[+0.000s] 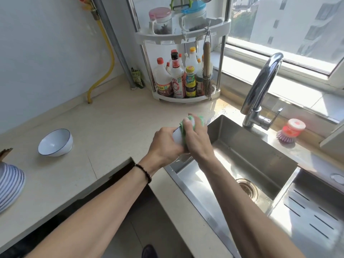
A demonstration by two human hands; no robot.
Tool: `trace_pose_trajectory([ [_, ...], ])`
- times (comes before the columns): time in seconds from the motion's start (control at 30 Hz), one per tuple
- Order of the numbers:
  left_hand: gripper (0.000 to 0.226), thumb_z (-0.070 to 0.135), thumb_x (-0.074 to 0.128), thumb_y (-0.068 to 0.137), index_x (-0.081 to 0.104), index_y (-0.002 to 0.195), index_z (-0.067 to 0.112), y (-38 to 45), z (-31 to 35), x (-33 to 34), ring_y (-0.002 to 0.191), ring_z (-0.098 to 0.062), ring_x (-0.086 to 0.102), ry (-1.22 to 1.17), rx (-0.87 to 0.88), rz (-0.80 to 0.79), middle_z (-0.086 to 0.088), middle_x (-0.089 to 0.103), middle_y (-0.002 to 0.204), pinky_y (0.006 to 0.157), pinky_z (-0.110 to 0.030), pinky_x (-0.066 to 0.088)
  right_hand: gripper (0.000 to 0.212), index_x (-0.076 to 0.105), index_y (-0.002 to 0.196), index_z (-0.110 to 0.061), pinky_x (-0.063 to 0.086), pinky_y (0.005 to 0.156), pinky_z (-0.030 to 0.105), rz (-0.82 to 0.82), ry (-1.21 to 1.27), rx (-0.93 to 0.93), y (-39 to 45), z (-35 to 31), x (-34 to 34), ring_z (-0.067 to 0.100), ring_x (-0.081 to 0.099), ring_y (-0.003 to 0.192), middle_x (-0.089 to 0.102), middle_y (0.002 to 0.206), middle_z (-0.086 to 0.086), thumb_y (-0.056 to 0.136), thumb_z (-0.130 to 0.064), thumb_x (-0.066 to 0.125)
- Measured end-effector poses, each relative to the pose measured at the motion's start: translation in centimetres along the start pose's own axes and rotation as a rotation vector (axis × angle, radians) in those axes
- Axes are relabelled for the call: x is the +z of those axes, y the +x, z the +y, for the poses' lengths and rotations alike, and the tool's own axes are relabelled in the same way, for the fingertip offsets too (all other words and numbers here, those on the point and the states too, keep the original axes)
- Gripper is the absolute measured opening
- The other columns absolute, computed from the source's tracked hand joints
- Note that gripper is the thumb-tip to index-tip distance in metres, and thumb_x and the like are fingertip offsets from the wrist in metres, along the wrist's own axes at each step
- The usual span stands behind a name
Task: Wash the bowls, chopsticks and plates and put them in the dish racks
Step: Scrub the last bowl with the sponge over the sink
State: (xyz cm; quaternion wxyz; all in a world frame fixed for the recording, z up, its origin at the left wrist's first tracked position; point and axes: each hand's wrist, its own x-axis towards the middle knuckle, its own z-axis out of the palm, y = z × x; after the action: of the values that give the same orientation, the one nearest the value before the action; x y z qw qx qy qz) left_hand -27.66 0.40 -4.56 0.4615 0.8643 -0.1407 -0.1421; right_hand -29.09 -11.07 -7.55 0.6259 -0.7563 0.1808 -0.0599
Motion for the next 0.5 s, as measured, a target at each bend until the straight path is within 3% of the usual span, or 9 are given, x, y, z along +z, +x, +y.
trace_pose_trajectory([
  [0.07,0.025,0.015,0.09,0.062,0.074,0.081,0.015,-0.2,0.4,-0.5,0.072,-0.025,0.072,0.055,0.025,-0.043,-0.004,0.073,0.079,0.062,-0.043,0.061,0.042,0.059,0.119,-0.03,0.05,0.099,0.05,0.024,0.183,0.089,-0.1,0.2,-0.2,0.029,0.063,0.107,0.061,0.124,0.01,0.092,-0.058,0.042],
  [0.13,0.035,0.008,0.092,0.064,0.076,0.095,0.011,-0.6,0.8,-1.2,0.082,-0.026,0.073,-0.077,0.034,-0.126,-0.008,0.074,0.091,0.065,-0.041,0.062,0.041,0.064,0.101,-0.019,0.056,0.084,0.047,-0.059,0.575,0.31,0.3,0.7,-1.6,0.033,0.069,0.088,0.07,0.1,0.014,0.091,-0.056,0.048],
  [0.23,0.046,0.004,0.092,0.062,0.074,0.105,0.008,-1.4,1.1,-2.1,0.094,-0.029,0.073,-0.39,0.081,-0.233,-0.012,0.076,0.101,0.073,-0.037,0.061,0.045,0.063,0.109,-0.008,0.053,0.077,0.041,-0.172,0.97,0.454,0.7,1.7,-3.1,0.035,0.063,0.089,0.067,0.098,0.018,0.087,-0.047,0.053],
  [0.37,0.049,0.026,0.089,0.055,0.076,0.101,0.017,-0.9,0.9,-3.4,0.097,-0.025,0.073,-0.365,-0.01,-0.417,-0.009,0.076,0.104,0.074,-0.033,0.06,0.05,0.061,0.113,-0.007,0.056,0.072,0.04,-0.146,0.93,0.423,0.7,3.1,-2.9,0.036,0.062,0.092,0.064,0.103,0.02,0.087,-0.05,0.056],
  [0.43,0.052,0.026,0.09,0.057,0.075,0.106,0.017,-0.3,1.6,-3.5,0.099,-0.027,0.072,-0.213,-0.046,-0.453,-0.007,0.076,0.104,0.082,-0.04,0.061,0.051,0.066,0.099,-0.008,0.052,0.073,0.044,-0.073,0.776,0.4,0.9,2.9,-3.1,0.037,0.06,0.089,0.062,0.097,0.021,0.072,-0.052,0.07],
  [0.5,0.044,0.017,0.092,0.063,0.076,0.103,0.015,0.0,2.4,-2.8,0.092,-0.027,0.073,-0.045,-0.027,-0.382,-0.006,0.077,0.097,0.083,-0.045,0.061,0.05,0.069,0.078,-0.011,0.047,0.076,0.049,-0.02,0.634,0.339,1.0,2.1,-3.2,0.037,0.061,0.083,0.064,0.086,0.02,0.058,-0.056,0.073],
])
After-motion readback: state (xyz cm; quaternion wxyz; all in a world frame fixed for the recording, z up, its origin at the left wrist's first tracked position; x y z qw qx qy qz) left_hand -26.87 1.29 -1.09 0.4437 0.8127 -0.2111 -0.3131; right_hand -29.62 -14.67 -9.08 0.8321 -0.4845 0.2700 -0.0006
